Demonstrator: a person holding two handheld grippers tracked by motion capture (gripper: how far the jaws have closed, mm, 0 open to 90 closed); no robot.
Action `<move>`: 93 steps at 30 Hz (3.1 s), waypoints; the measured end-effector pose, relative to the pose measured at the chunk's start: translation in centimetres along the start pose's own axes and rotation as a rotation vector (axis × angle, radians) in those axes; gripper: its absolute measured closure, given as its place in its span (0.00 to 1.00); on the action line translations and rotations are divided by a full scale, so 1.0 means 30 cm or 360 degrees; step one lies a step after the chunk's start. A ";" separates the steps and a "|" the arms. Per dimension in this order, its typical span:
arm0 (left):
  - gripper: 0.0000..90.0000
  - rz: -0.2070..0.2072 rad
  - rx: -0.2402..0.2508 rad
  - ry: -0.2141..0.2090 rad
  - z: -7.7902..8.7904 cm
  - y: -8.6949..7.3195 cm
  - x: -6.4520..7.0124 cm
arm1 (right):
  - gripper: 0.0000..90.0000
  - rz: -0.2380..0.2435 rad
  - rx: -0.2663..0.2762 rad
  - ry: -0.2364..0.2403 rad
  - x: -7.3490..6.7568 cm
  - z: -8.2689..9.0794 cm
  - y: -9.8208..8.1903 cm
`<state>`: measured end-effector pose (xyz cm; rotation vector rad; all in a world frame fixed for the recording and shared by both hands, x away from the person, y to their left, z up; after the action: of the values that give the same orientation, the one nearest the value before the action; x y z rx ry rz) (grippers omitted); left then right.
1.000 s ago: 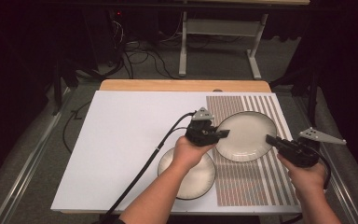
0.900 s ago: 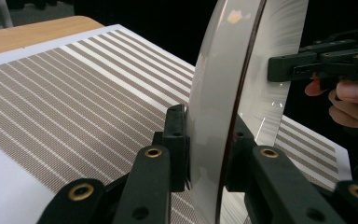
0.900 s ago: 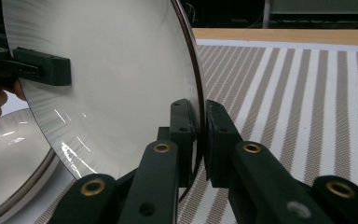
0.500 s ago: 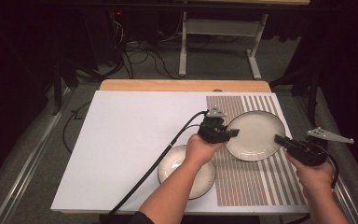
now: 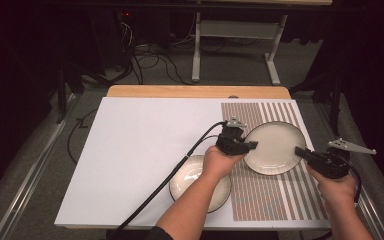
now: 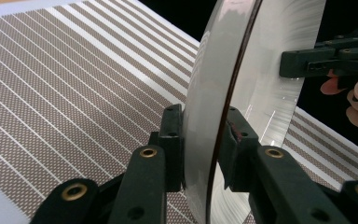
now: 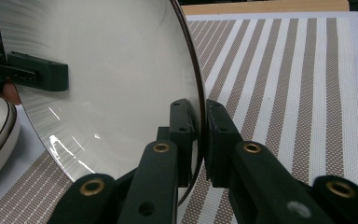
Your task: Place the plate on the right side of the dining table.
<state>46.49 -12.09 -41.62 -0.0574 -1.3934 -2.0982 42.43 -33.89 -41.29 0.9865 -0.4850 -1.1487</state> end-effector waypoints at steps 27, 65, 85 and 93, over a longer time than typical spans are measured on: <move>0.73 0.0024 -0.0160 0.0092 -0.038 -0.045 -0.005 | 0.97 -0.0002 0.0001 0.0012 0.002 0.009 -0.041; 0.11 -0.0092 0.0370 0.0631 0.789 -0.305 -0.172 | 0.92 -0.0048 -0.0139 -0.0124 0.032 -0.078 -0.032; 0.00 -0.0184 0.0504 0.0703 0.961 -0.409 -0.155 | 0.90 -0.0110 -0.0181 -0.0146 0.053 -0.112 -0.040; 0.00 -0.0168 0.0488 0.0721 0.961 -0.415 -0.169 | 0.88 -0.0158 -0.0219 -0.0170 0.065 -0.127 -0.048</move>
<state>35.98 17.93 -40.83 0.5899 -1.4313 -1.8011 45.29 -34.29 -44.76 0.8405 -0.4401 -1.3113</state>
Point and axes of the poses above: each handheld gripper's, and its own axes: z roughly backward along the jaws, y roughly out of its top, x roughly to its right, the point moved 7 cm from there along -z, roughly forward along the jaws, and after that the axes turned 5 degrees about -y, right-handed, at the moved point
